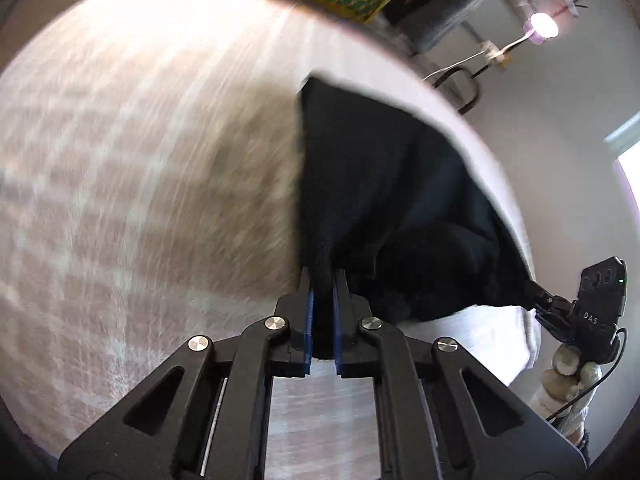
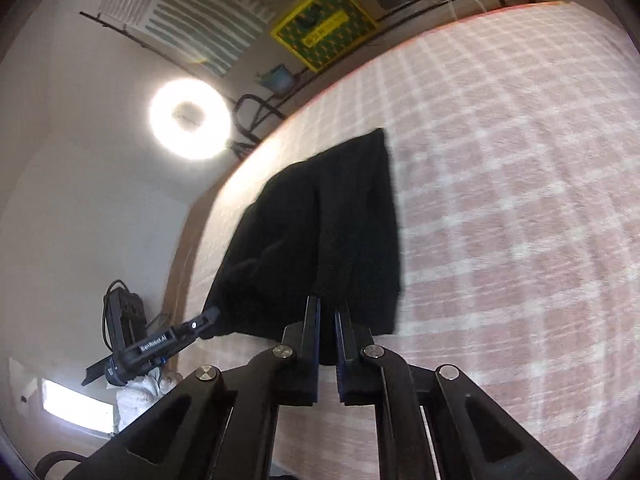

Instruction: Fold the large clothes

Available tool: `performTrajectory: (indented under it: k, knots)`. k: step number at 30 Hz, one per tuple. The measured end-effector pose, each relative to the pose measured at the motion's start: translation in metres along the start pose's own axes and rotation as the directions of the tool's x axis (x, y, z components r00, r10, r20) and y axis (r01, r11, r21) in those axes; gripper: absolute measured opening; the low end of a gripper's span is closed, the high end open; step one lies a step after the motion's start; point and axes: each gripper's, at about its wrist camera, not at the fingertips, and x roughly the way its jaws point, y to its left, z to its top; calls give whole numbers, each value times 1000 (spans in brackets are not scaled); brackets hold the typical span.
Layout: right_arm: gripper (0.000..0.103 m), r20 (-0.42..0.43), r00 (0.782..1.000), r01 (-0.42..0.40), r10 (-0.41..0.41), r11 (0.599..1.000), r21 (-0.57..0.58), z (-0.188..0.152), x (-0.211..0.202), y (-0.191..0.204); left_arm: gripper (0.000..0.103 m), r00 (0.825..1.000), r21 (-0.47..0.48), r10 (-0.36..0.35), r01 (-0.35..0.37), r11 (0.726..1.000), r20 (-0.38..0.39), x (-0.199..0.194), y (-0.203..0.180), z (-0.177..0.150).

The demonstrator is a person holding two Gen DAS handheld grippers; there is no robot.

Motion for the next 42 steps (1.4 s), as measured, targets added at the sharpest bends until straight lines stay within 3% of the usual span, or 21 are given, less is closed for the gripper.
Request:
performTrajectory:
  k: [3, 4, 5, 7, 8, 11, 15, 18, 19, 21, 24, 27, 29, 30, 32, 35, 37, 39, 42]
  knots:
    - [9, -31, 998, 59, -61, 997, -53, -7, 8, -1, 8, 1000, 9, -8, 8, 1000, 3, -3, 3, 2]
    - [15, -46, 997, 55, -58, 997, -60, -8, 9, 2, 8, 1000, 17, 12, -13, 1000, 22, -11, 0, 4]
    - [29, -38, 997, 57, -61, 994, -88, -8, 6, 10, 8, 999, 18, 27, -27, 999, 38, -18, 0, 4]
    - [37, 26, 993, 115, -112, 981, -158, -10, -4, 25, 11, 996, 30, 47, -50, 998, 78, -32, -3, 6]
    - [38, 60, 991, 133, -123, 969, -209, -10, -9, 37, 12, 993, 38, 49, -53, 998, 109, -44, -6, 5]
    - [40, 87, 994, 86, -59, 933, -348, -16, -12, 71, 17, 990, 106, -6, -9, 994, 141, -58, -23, 3]
    - [49, 62, 994, 111, -93, 856, -505, -29, 18, 105, 34, 994, 279, -46, 16, 960, 99, -48, -61, -19]
    - [49, 44, 988, 147, -149, 807, -572, -37, 38, 112, 35, 999, 383, 7, -24, 923, 47, -28, -75, -34]
    - [51, 49, 983, 172, -179, 783, -598, -38, 45, 113, 35, 999, 397, 23, -33, 917, 30, -21, -76, -37]
    - [51, 50, 978, 193, -205, 774, -603, -39, 54, 110, 35, 999, 404, 45, -49, 913, 19, -12, -75, -40]
    - [51, 43, 972, 213, -231, 788, -578, -33, 63, 98, 35, 997, 413, 73, -71, 908, 11, -1, -71, -43]
    - [29, 61, 958, 260, -282, 754, -603, -33, 67, 101, 34, 995, 447, 94, -94, 890, 21, 10, -76, -43]
    - [9, 70, 954, 274, -293, 745, -608, -31, 69, 103, 5, 991, 474, 131, -134, 870, 40, 12, -76, -44]
    - [6, 73, 955, 272, -288, 749, -604, -29, 68, 103, 5, 991, 478, 130, -131, 869, 37, 13, -74, -42]
    - [4, 80, 960, 262, -268, 759, -596, -29, 61, 105, 1, 995, 455, 89, -95, 885, 33, 6, -71, -36]
    - [4, 87, 973, 222, -214, 770, -598, -32, 42, 113, 1, 997, 468, 41, -66, 881, 63, -20, -71, -37]
    - [3, 94, 979, 199, -181, 754, -626, -39, 31, 118, 1, 997, 481, 27, -59, 875, 74, -31, -71, -37]
    - [3, 82, 974, 214, -211, 737, -641, -44, 37, 114, 1, 998, 484, 44, -64, 873, 54, -27, -62, -41]
    - [3, 61, 947, 277, -314, 709, -649, -51, 60, 98, 1, 996, 475, 93, -84, 876, 4, -7, -49, -50]
